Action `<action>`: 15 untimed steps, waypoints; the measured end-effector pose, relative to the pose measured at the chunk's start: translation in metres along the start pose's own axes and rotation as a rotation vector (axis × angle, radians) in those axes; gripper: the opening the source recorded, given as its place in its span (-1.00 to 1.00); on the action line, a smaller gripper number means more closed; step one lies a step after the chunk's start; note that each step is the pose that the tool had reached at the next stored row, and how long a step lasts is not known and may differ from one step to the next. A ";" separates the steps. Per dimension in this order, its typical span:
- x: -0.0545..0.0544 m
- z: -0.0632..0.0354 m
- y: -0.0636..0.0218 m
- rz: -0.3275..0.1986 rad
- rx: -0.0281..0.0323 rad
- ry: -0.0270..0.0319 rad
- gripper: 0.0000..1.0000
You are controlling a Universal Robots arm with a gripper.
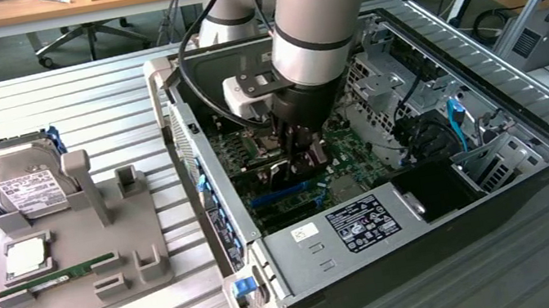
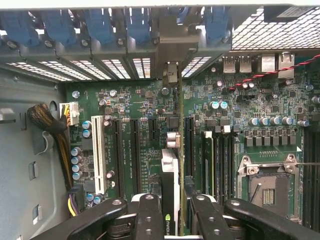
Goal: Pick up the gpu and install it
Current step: 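Insert the gpu into the slot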
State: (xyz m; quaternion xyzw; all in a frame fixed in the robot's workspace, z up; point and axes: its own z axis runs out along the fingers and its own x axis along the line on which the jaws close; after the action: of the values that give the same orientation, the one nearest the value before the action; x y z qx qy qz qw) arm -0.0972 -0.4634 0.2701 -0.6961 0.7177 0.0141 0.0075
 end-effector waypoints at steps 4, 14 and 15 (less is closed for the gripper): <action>0.000 0.0010 0.0000 0.000 0.0003 -0.0006 -0.46; 0.000 0.0055 -0.0001 0.000 -0.0001 0.0001 -0.46; 0.000 0.0055 -0.0001 0.000 0.0000 -0.0001 -0.46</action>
State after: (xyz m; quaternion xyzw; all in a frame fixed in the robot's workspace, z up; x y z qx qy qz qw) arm -0.0971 -0.4634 0.2645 -0.6962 0.7177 0.0141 0.0075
